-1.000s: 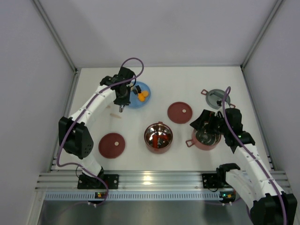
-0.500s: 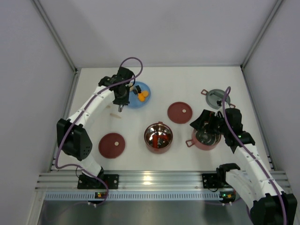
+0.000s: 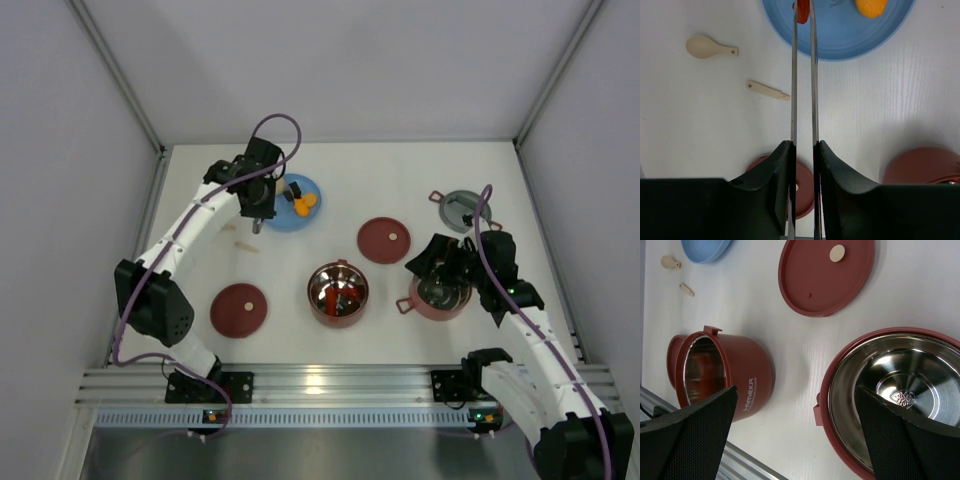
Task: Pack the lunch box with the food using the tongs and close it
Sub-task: Pick up the fake food from the plate.
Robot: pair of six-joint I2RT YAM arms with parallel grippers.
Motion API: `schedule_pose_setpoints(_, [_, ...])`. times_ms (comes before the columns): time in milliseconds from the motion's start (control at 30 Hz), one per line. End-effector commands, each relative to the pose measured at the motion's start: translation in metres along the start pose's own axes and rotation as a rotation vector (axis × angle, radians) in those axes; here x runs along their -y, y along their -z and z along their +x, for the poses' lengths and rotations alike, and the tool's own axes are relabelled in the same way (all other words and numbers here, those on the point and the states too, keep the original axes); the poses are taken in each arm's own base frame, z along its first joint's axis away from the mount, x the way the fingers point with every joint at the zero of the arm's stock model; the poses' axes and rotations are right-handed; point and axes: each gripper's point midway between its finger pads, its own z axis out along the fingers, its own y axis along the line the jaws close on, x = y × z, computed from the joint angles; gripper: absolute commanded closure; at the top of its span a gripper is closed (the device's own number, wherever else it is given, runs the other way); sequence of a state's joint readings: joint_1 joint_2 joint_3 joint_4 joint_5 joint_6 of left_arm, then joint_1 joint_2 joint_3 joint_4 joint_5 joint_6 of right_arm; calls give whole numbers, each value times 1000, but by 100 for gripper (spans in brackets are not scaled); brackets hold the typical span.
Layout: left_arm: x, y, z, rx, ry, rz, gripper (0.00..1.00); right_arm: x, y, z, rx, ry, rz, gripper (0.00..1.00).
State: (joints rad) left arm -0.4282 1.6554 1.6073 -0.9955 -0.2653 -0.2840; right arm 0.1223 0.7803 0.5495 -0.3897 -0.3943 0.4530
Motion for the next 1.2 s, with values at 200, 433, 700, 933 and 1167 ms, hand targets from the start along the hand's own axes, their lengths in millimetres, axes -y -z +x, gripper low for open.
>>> schedule_pose_setpoints(200, [24,67,-27,171,0,201,100,-4,1,-12,35,13,-13,1])
schedule_pose_setpoints(433, [41,102,-11,184,-46,348,100,-4,2,-12,33,12,-12,1])
schedule_pose_setpoints(700, [67,137,35,108,-154,502,100,-5,3,-15,37,19,-5,1])
schedule_pose_setpoints(933, [75,168,67,71,-159,593,100,-4,3,-15,37,18,-3,1])
schedule_pose_setpoints(1167, [76,195,92,70,-167,634,100,-4,2,-14,31,17,-8,0])
